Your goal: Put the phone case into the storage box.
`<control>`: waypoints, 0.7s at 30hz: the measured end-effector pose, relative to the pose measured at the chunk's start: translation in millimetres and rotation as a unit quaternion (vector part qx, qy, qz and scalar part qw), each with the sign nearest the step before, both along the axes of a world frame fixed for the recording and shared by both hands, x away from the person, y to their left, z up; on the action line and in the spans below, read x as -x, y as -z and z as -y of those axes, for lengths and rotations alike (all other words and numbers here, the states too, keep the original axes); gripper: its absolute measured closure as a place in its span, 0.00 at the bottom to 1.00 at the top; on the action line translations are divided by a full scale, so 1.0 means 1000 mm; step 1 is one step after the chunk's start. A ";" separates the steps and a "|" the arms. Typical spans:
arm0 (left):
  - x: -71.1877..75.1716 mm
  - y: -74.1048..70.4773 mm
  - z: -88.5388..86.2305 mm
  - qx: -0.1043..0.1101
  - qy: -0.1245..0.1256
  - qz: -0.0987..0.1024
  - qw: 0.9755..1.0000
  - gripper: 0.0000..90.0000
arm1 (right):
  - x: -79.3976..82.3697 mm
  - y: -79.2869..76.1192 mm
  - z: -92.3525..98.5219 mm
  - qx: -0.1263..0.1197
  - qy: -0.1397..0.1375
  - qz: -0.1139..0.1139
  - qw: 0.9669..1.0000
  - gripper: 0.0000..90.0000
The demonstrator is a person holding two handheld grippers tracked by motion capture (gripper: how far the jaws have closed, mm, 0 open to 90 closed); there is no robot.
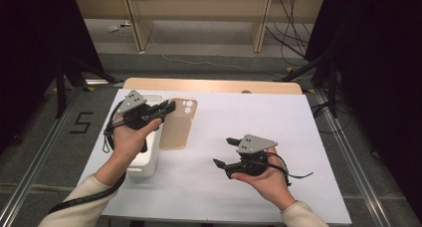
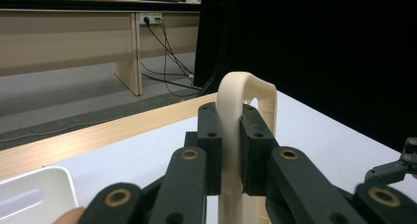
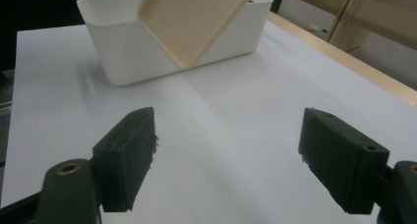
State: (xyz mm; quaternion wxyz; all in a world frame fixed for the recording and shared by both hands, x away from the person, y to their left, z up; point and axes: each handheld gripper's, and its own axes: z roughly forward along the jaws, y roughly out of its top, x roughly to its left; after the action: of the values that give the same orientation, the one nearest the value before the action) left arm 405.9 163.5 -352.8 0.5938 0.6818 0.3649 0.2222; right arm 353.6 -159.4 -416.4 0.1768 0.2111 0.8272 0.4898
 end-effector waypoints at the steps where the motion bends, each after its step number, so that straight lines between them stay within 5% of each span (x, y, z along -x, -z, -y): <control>1: 0.000 0.000 -0.001 -0.002 -0.002 0.001 1.000 0.90 | 0.000 0.000 0.000 -0.001 0.004 0.001 1.000 0.26; 21: 0.001 -0.004 -0.016 -0.010 -0.013 0.015 1.000 0.90 | 0.006 0.000 0.015 -0.013 0.025 0.001 1.000 0.25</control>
State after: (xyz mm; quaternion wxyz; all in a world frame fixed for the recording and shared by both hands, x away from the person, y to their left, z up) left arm 404.6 179.7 -349.1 0.5895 0.6797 0.3624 0.2433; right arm 347.5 -174.8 -416.7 0.1872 0.2338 0.8149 0.4963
